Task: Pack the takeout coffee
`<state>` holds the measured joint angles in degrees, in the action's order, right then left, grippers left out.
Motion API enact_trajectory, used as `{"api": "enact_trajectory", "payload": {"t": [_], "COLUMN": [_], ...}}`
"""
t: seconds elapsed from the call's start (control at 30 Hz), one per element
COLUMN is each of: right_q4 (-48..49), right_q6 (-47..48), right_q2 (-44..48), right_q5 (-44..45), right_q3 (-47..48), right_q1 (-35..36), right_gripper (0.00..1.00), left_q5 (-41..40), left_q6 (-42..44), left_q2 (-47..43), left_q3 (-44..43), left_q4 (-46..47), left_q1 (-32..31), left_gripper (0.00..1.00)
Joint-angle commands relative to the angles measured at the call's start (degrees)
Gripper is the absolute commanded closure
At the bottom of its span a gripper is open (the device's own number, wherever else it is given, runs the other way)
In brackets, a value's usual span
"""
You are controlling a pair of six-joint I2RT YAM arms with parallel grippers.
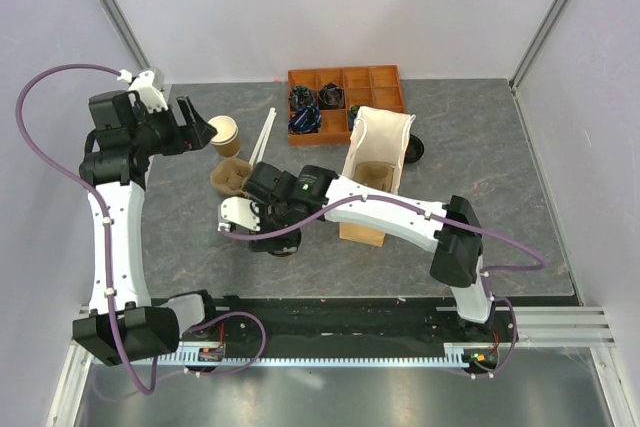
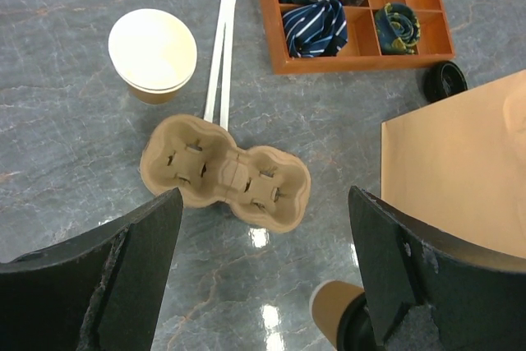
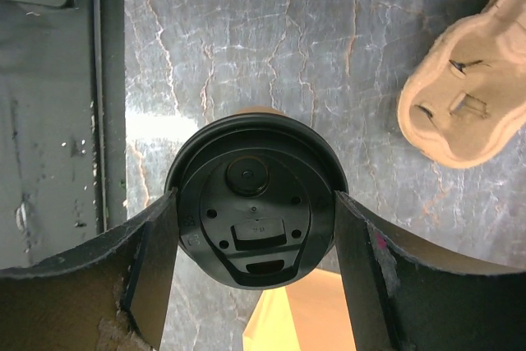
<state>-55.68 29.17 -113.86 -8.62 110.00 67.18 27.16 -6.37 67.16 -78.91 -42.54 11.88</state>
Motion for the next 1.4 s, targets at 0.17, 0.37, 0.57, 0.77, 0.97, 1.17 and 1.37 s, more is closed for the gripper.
{"api": "enact_trajectory", "payload": {"t": [0.17, 0.37, 0.57, 0.77, 0.97, 1.17, 1.37], "right_q4": [8.83, 9.54, 9.63, 9.01, 6.82, 2.87, 0.4], "right_q6": [-0.69, -0.87, -0.69, -1.3, -2.27, -2.98, -5.61], "right_q2": [-1.8, -2.77, -3.12, -1.54, 1.0, 3.91, 9.26], "right_q5": [-0.6, -1.84, -2.54, -2.8, -2.8, -3.5, -6.4], "right_q3": [-4.78, -5.58, -6.55, -5.76, -0.94, 7.32, 14.72], "right_q1": [-0.55, -1.7, -2.58, -2.67, -2.93, -4.07, -9.42], "right_gripper": [0.52, 0.49, 0.42, 0.11, 0.02, 0.02, 0.02], "left_q5": [4.13, 4.75, 5.45, 5.89, 6.33, 7.03, 8.61], "left_q6": [2.77, 3.12, 2.94, 2.77, 2.86, 2.94, 3.82], "left_q2": [0.78, 1.05, 1.66, 1.84, 1.75, 1.93, 2.01], "left_q3": [-0.36, 0.16, 0.16, 0.52, 0.16, 0.17, -0.1], "left_q4": [-0.61, -0.43, 0.01, 0.18, 0.09, 0.09, -0.26], "left_q1": [0.43, 0.51, 0.51, 0.6, 0.51, 0.51, 0.6], "left_gripper": [0.11, 0.11, 0.11, 0.11, 0.11, 0.11, 0.11]}}
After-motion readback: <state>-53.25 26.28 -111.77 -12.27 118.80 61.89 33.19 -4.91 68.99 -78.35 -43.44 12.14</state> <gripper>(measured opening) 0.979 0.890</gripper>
